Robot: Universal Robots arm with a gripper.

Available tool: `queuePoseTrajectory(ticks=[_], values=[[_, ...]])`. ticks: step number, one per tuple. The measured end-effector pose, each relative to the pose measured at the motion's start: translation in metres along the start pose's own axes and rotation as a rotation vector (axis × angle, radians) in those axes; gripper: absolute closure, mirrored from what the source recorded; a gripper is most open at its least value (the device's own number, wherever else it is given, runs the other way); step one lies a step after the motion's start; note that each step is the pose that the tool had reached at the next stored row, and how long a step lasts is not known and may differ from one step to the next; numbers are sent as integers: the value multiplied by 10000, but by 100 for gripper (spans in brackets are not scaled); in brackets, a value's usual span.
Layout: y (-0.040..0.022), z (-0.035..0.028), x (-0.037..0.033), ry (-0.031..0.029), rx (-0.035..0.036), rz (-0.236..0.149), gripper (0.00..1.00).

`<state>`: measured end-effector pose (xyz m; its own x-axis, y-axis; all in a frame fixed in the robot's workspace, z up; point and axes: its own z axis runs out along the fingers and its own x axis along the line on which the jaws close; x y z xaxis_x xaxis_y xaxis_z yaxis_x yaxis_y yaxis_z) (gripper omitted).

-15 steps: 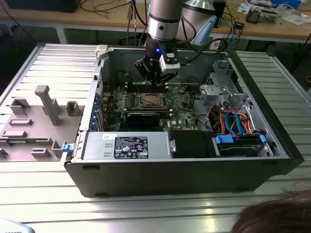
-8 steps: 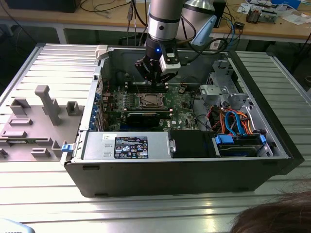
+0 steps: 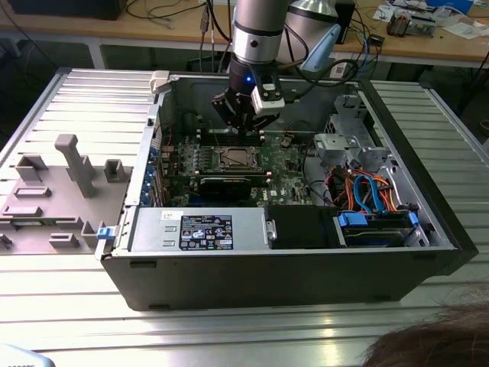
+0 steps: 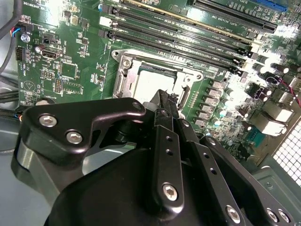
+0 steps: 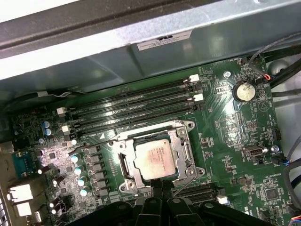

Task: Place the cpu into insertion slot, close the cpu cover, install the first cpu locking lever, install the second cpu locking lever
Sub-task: 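Install the first cpu locking lever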

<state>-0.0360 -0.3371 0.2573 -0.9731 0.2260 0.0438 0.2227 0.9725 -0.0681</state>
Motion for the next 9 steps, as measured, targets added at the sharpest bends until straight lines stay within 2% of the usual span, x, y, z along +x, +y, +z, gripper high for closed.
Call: queuePoseTrajectory(ticks=[9], values=[[0,0,0,-8,5,-121,89]])
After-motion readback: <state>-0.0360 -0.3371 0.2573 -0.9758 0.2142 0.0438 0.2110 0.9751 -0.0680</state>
